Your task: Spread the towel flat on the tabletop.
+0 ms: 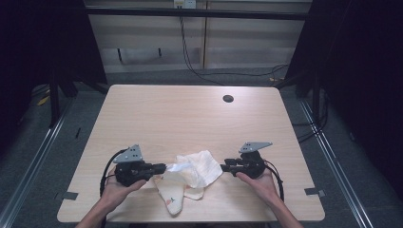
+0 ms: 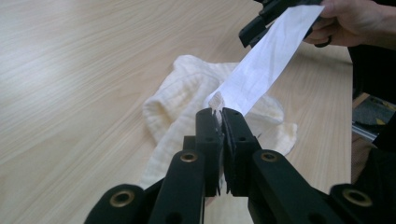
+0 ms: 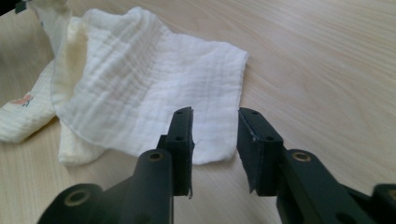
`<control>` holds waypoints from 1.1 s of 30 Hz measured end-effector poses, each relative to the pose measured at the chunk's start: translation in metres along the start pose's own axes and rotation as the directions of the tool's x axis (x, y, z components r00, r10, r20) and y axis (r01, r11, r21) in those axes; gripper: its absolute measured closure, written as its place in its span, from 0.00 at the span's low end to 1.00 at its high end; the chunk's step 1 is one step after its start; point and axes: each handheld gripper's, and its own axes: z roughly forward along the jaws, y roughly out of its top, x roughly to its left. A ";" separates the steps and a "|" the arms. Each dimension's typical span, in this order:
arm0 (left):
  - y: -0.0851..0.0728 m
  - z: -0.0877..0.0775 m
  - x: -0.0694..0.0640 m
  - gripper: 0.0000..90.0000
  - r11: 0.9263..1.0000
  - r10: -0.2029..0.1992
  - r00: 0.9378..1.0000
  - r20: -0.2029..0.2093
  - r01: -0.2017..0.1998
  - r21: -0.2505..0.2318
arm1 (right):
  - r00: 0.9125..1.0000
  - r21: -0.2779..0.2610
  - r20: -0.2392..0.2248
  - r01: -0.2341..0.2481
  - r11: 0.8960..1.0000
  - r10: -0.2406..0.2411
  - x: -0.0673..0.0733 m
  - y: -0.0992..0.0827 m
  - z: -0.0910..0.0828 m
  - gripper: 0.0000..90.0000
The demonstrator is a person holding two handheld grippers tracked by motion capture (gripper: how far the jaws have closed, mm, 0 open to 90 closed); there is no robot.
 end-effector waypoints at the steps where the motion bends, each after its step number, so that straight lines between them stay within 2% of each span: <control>1: 0.000 0.000 0.000 0.96 1.000 0.000 1.000 0.000 0.000 0.000 | 1.000 0.000 0.000 0.000 1.000 0.000 0.000 0.000 0.000 0.75; 2: -0.002 -0.002 0.006 0.96 1.000 -0.024 1.000 -0.016 0.023 -0.006 | 1.000 0.007 -0.008 0.011 1.000 -0.011 0.000 0.001 0.003 0.78; 6: -0.007 -0.005 0.015 0.96 0.999 -0.050 0.998 -0.039 0.050 -0.010 | 0.998 0.010 -0.047 0.037 0.999 -0.037 0.003 0.001 0.009 0.79; 7: -0.007 -0.005 0.015 0.96 0.999 -0.050 0.998 -0.039 0.050 -0.010 | 0.998 0.010 -0.047 0.037 0.999 -0.037 0.003 0.001 0.009 0.79; 9: -0.011 -0.003 0.018 0.96 0.999 -0.050 0.998 -0.037 0.050 0.001 | 0.994 0.034 -0.077 0.074 0.997 -0.072 0.008 0.000 0.014 0.81; 11: -0.011 -0.002 0.018 0.96 0.999 -0.042 0.998 -0.041 0.043 0.012 | 0.994 0.046 -0.083 0.078 0.996 -0.074 0.009 -0.001 0.016 0.82; 13: -0.013 0.001 0.017 0.96 0.998 -0.052 0.998 -0.031 0.053 0.017 | 0.994 0.081 -0.097 0.066 0.995 -0.058 0.006 -0.003 0.024 0.84; 17: -0.015 0.005 0.018 0.96 0.998 -0.053 0.998 -0.030 0.054 0.040 | 0.992 0.084 -0.106 0.080 0.993 -0.071 0.004 -0.002 0.028 0.84; 20: -0.018 0.004 0.025 0.96 0.996 -0.076 0.997 -0.033 0.077 0.035 | 0.988 0.095 -0.121 0.106 0.990 -0.095 0.003 -0.004 0.030 0.81; 22: -0.020 0.004 0.029 0.96 0.995 -0.090 0.995 -0.042 0.091 0.039 | 0.985 0.099 -0.142 0.114 0.989 -0.099 0.002 -0.004 0.029 0.78; 23: -0.022 0.002 0.031 0.96 0.994 -0.095 0.994 -0.050 0.097 0.042 | 0.976 0.119 -0.177 0.149 0.982 -0.126 0.004 -0.004 0.027 0.75; 24: -0.022 0.002 0.033 0.96 0.994 -0.103 0.994 -0.047 0.105 0.033 | 0.974 0.119 -0.179 0.158 0.980 -0.136 0.004 -0.005 0.027 0.73; 25: -0.022 0.001 0.034 0.96 0.994 -0.108 0.993 -0.045 0.109 0.030 | 0.969 0.114 -0.185 0.185 0.976 -0.162 0.006 -0.007 0.026 0.73; 27: -0.022 0.001 0.034 0.96 0.993 -0.111 0.993 -0.042 0.112 0.026 | 0.966 0.113 -0.187 0.199 0.973 -0.176 0.007 -0.008 0.025 0.72; 28: -0.023 0.000 0.036 0.96 0.993 -0.113 0.993 -0.042 0.114 0.027 | 0.959 0.106 -0.188 0.233 0.967 -0.210 0.012 -0.011 0.024 0.70; 29: -0.023 0.000 0.036 0.96 0.993 -0.113 0.993 -0.042 0.114 0.027 | 0.959 0.106 -0.188 0.233 0.967 -0.210 0.012 -0.011 0.024 0.70; 30: -0.025 0.001 0.037 0.96 0.991 -0.134 0.990 -0.040 0.135 0.022 | 0.956 0.104 -0.170 0.257 0.961 -0.237 0.015 -0.012 0.024 0.71; 31: -0.025 0.001 0.037 0.96 0.991 -0.134 0.990 -0.040 0.135 0.022 | 0.956 0.104 -0.170 0.257 0.961 -0.237 0.015 -0.012 0.024 0.71; 33: -0.026 0.001 0.039 0.96 0.990 -0.138 0.989 -0.049 0.140 0.025 | 0.950 0.088 -0.159 0.286 0.954 -0.269 0.017 -0.013 0.025 0.71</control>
